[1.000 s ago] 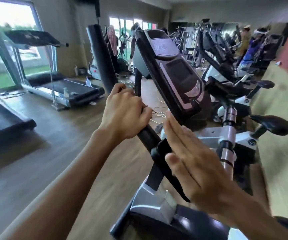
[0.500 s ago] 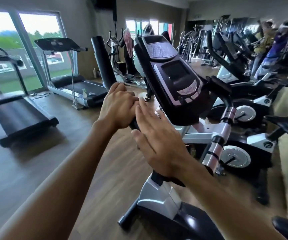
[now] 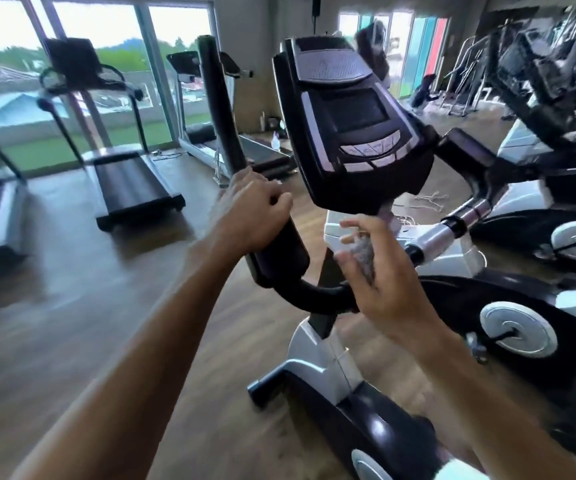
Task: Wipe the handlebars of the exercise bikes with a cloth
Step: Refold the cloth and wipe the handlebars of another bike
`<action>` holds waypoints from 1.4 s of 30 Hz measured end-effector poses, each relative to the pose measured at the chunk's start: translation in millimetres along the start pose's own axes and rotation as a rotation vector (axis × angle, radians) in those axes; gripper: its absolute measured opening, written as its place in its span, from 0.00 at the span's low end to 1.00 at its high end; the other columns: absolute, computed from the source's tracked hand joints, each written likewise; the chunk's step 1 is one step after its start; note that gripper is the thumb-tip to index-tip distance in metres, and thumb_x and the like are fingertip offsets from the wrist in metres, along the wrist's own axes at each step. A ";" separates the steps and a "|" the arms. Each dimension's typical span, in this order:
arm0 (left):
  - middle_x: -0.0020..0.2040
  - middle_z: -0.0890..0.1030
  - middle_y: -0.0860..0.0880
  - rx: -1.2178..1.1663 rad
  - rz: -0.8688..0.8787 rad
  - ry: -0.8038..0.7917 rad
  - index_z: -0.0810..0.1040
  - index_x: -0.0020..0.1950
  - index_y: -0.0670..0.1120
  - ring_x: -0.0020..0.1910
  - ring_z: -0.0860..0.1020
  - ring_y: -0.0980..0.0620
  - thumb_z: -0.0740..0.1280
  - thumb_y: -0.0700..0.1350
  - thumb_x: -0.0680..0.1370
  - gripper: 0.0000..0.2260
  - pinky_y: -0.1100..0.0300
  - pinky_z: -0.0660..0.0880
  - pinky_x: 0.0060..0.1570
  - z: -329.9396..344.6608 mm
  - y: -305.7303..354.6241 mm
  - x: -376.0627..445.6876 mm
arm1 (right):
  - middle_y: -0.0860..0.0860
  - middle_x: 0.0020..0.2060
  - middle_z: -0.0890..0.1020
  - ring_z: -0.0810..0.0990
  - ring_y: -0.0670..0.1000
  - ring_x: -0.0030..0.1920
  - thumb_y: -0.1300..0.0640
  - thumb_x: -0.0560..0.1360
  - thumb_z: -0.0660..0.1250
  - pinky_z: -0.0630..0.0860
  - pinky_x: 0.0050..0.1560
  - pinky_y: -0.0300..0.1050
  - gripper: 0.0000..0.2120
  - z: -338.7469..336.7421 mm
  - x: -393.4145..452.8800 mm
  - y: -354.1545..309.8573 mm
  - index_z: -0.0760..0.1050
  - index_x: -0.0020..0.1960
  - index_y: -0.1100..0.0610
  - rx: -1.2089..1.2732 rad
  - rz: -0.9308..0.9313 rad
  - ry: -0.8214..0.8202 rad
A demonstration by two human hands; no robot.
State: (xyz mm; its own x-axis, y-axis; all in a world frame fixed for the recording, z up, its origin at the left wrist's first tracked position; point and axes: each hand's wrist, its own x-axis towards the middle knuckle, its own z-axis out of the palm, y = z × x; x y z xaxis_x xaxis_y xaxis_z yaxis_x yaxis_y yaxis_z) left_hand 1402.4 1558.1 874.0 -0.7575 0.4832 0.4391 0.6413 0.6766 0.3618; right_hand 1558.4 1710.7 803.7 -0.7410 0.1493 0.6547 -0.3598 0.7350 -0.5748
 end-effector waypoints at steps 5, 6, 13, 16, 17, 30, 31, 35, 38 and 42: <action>0.71 0.74 0.47 0.279 -0.087 0.048 0.74 0.64 0.48 0.79 0.58 0.50 0.54 0.55 0.83 0.17 0.41 0.65 0.67 16.0 18.3 -17.7 | 0.55 0.71 0.59 0.64 0.56 0.72 0.46 0.81 0.60 0.65 0.70 0.49 0.23 7.4 10.5 12.2 0.57 0.68 0.56 -0.281 -0.022 -0.537; 0.71 0.75 0.47 0.285 -0.096 0.053 0.74 0.63 0.47 0.79 0.58 0.50 0.53 0.55 0.83 0.17 0.41 0.65 0.67 15.5 19.5 -18.6 | 0.54 0.68 0.64 0.67 0.54 0.69 0.47 0.82 0.62 0.66 0.69 0.47 0.22 4.1 13.6 14.4 0.61 0.68 0.58 -0.251 -0.006 -0.587; 0.68 0.77 0.48 0.270 -0.151 0.076 0.75 0.56 0.47 0.79 0.59 0.51 0.54 0.53 0.82 0.14 0.43 0.67 0.65 16.5 26.6 -19.0 | 0.63 0.59 0.79 0.79 0.62 0.57 0.37 0.81 0.49 0.78 0.57 0.57 0.37 36.2 -15.3 4.2 0.71 0.69 0.69 -0.642 -0.091 -0.328; 0.69 0.76 0.47 0.291 -0.206 0.055 0.75 0.57 0.46 0.79 0.58 0.51 0.53 0.52 0.82 0.15 0.43 0.67 0.64 17.6 32.5 -16.5 | 0.63 0.55 0.80 0.81 0.61 0.52 0.39 0.81 0.52 0.80 0.51 0.55 0.34 61.6 -19.3 -18.0 0.71 0.67 0.70 -0.725 0.020 -0.162; 0.70 0.76 0.47 0.310 -0.212 0.060 0.75 0.58 0.46 0.79 0.58 0.50 0.53 0.52 0.82 0.15 0.43 0.67 0.65 19.2 33.4 -17.9 | 0.63 0.55 0.80 0.80 0.61 0.52 0.40 0.81 0.54 0.80 0.50 0.54 0.33 65.6 -19.5 -20.2 0.71 0.67 0.70 -0.750 0.039 -0.143; 0.67 0.79 0.49 0.340 -0.192 0.112 0.74 0.58 0.47 0.80 0.61 0.49 0.51 0.51 0.84 0.15 0.42 0.65 0.68 28.6 29.7 -27.5 | 0.61 0.49 0.82 0.82 0.60 0.47 0.42 0.82 0.54 0.79 0.46 0.54 0.29 68.5 -13.0 1.3 0.75 0.62 0.68 -0.713 -0.080 -0.068; 0.67 0.79 0.49 0.339 -0.194 0.120 0.74 0.58 0.47 0.80 0.61 0.49 0.51 0.51 0.84 0.15 0.42 0.65 0.68 28.2 30.1 -27.3 | 0.61 0.50 0.82 0.82 0.60 0.48 0.42 0.83 0.53 0.79 0.47 0.54 0.30 69.4 -13.3 -0.9 0.75 0.63 0.68 -0.705 -0.071 -0.070; 0.68 0.78 0.48 0.353 -0.196 0.101 0.74 0.59 0.46 0.80 0.60 0.48 0.51 0.51 0.84 0.16 0.41 0.64 0.69 26.3 34.0 -29.0 | 0.60 0.53 0.80 0.81 0.60 0.50 0.41 0.81 0.58 0.80 0.51 0.55 0.28 39.4 -21.2 31.2 0.73 0.66 0.65 -0.679 -0.377 -0.124; 0.71 0.75 0.47 0.401 -0.203 0.108 0.74 0.63 0.46 0.80 0.60 0.47 0.51 0.52 0.84 0.17 0.41 0.62 0.70 27.0 35.3 -32.6 | 0.58 0.57 0.80 0.79 0.59 0.55 0.45 0.80 0.62 0.78 0.58 0.53 0.24 2.3 -15.9 52.5 0.71 0.67 0.62 -0.474 -0.480 -0.169; 0.78 0.66 0.41 0.454 -0.234 0.129 0.68 0.74 0.42 0.81 0.55 0.43 0.49 0.55 0.84 0.24 0.41 0.55 0.75 37.1 48.5 -36.8 | 0.56 0.61 0.79 0.74 0.57 0.63 0.42 0.80 0.59 0.68 0.70 0.52 0.25 -42.0 11.1 93.7 0.75 0.66 0.60 -0.346 -0.073 -0.135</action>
State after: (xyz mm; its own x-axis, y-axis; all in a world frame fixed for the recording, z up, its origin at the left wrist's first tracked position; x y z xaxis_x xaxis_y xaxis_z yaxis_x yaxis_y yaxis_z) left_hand 1456.9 1593.7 844.9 -0.8346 0.2375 0.4970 0.3176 0.9447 0.0819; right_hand 1540.3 1809.1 777.7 -0.7967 0.0169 0.6042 -0.2189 0.9237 -0.3144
